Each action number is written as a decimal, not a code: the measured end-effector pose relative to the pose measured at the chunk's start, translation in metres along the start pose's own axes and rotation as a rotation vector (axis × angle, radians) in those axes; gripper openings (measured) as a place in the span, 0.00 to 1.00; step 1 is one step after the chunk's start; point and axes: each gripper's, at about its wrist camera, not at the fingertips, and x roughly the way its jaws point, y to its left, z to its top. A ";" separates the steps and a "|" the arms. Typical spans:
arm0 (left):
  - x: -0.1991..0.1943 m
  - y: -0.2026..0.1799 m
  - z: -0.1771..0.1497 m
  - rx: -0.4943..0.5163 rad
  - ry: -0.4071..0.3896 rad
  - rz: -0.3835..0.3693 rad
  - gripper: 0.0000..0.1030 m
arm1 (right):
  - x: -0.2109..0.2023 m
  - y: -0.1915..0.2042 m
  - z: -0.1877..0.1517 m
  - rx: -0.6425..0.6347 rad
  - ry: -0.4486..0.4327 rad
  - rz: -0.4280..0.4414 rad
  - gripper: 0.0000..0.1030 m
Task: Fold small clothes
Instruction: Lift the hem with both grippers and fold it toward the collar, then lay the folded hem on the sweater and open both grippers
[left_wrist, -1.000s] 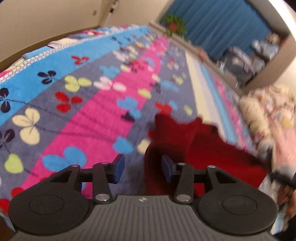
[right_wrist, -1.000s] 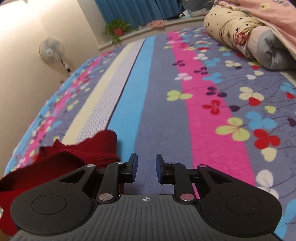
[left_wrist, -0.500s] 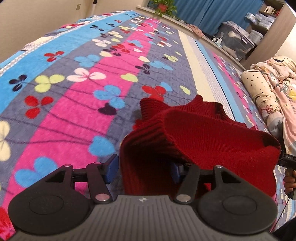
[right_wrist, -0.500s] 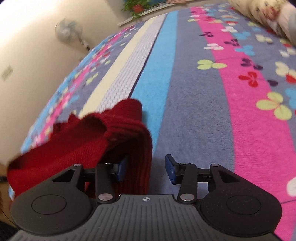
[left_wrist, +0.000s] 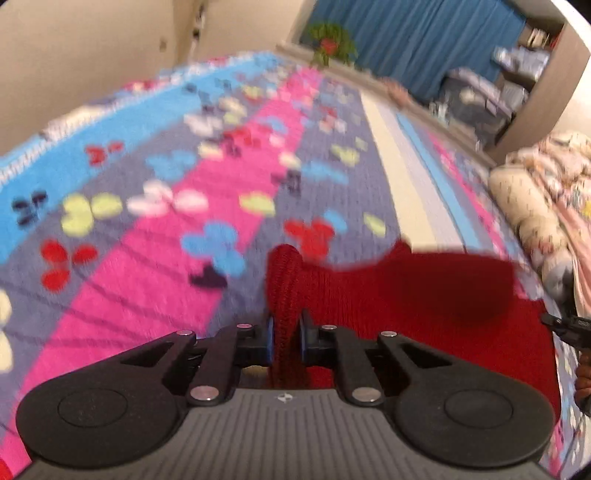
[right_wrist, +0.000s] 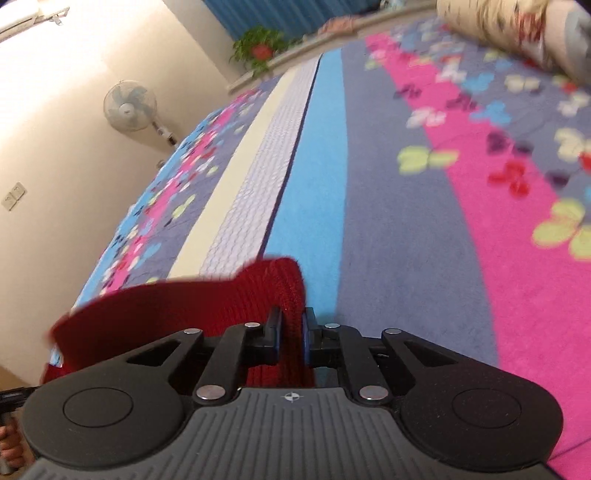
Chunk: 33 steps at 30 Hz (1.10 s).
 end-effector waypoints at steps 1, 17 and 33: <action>-0.004 0.002 0.003 -0.013 -0.038 0.008 0.13 | -0.006 0.002 0.005 0.009 -0.035 0.016 0.08; 0.004 0.016 0.010 -0.172 0.025 0.086 0.54 | 0.028 0.005 0.013 -0.038 0.025 -0.135 0.16; -0.056 -0.010 -0.072 -0.126 0.246 -0.071 0.55 | -0.063 0.016 -0.055 -0.015 0.244 -0.071 0.49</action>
